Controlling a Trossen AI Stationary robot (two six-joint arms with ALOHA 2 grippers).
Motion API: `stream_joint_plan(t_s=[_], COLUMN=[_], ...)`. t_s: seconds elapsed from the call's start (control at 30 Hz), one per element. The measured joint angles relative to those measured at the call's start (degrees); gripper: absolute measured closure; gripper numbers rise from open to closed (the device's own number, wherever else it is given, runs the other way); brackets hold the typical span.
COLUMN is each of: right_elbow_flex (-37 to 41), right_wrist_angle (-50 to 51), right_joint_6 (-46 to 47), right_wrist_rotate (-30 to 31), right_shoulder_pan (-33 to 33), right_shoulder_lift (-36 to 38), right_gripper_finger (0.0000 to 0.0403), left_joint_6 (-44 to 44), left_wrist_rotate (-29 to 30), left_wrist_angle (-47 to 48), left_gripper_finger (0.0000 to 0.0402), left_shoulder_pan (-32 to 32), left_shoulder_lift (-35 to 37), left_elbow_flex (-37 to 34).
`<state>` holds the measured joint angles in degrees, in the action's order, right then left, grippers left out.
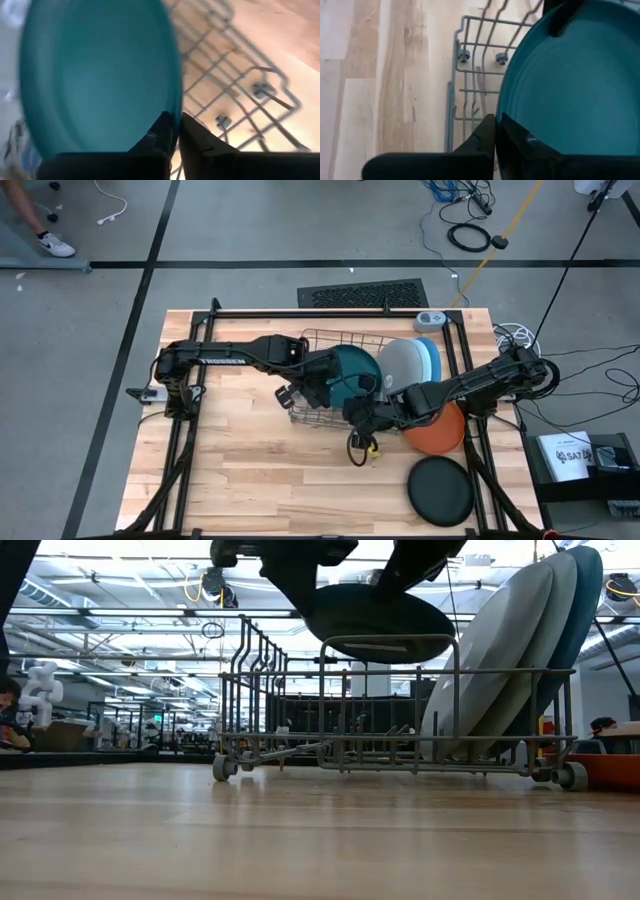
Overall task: Sort dishes
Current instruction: Put the dark blue plate into the dish rack
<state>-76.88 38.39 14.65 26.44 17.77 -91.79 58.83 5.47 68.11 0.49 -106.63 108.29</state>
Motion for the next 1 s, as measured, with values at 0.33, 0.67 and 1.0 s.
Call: stream_joint_plan(t_s=[0.33, 0.67, 1.0], right_elbow_flex=[0.0, 0.04, 4.29], right_wrist_angle=[-1.39, -11.47, -28.63], right_joint_6=[6.25, 7.45, 7.65], right_wrist_rotate=[2.17, 3.3, 7.82], right_shoulder_pan=[0.34, 0.34, 1.11], right_shoulder_lift=[-0.02, -0.22, -0.13], right_gripper_finger=[0.0401, 0.0402, 0.0402], left_joint_6=[-9.28, -17.35, -33.86], left_wrist_rotate=[7.87, 8.24, -3.84], left_wrist_angle=[-0.61, 0.57, -7.88], left_gripper_finger=[0.022, 0.0198, 0.0197], left_shoulder_pan=[-1.28, -1.74, -2.26], left_shoulder_lift=[0.49, 10.98, 28.74], left_elbow_flex=[5.45, 12.28, 6.93])
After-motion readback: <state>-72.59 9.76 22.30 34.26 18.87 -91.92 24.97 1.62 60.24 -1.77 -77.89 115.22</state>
